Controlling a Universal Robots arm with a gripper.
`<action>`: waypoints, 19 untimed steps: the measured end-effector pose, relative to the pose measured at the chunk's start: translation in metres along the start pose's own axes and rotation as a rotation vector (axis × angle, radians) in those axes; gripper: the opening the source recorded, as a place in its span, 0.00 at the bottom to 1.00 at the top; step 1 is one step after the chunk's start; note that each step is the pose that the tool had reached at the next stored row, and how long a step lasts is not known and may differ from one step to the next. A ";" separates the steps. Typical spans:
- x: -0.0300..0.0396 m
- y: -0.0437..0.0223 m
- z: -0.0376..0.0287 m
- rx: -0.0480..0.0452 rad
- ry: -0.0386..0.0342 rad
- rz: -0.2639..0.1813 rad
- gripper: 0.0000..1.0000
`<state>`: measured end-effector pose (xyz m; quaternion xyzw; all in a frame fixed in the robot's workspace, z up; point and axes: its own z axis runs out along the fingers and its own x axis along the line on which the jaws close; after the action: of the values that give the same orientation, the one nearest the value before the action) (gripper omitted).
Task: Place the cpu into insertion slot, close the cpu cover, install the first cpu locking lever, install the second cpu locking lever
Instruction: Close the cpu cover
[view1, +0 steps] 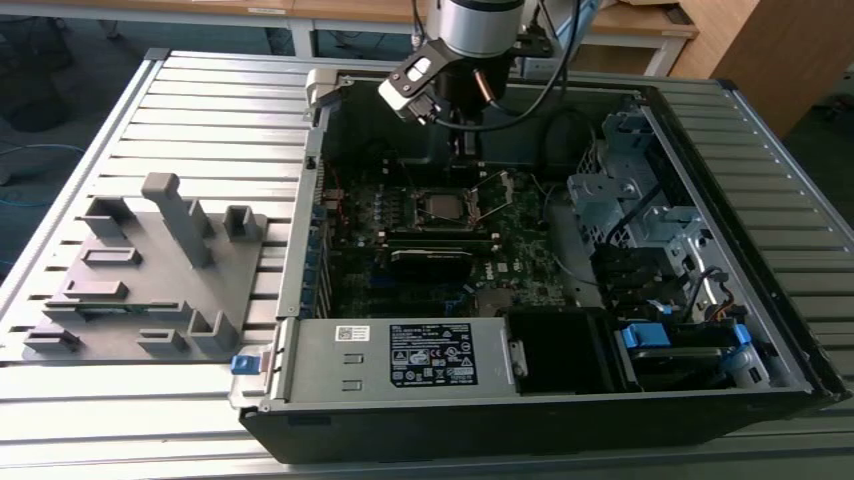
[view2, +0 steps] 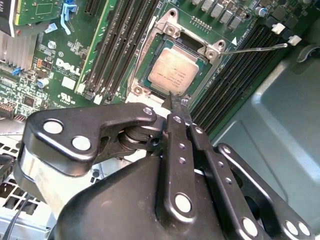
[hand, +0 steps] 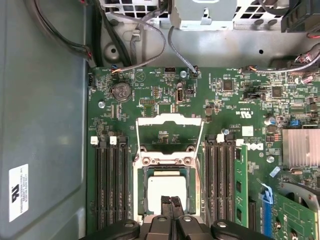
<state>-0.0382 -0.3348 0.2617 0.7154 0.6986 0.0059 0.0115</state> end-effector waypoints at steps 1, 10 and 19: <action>0.0000 0.0000 -0.0013 0.0000 0.0000 0.000 0.10; 0.0000 0.0001 -0.0048 0.0000 0.0000 0.000 0.10; -0.0001 0.0002 -0.0074 0.0001 -0.0001 0.000 0.10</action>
<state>-0.0382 -0.3348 0.2691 0.7154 0.6986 0.0059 0.0116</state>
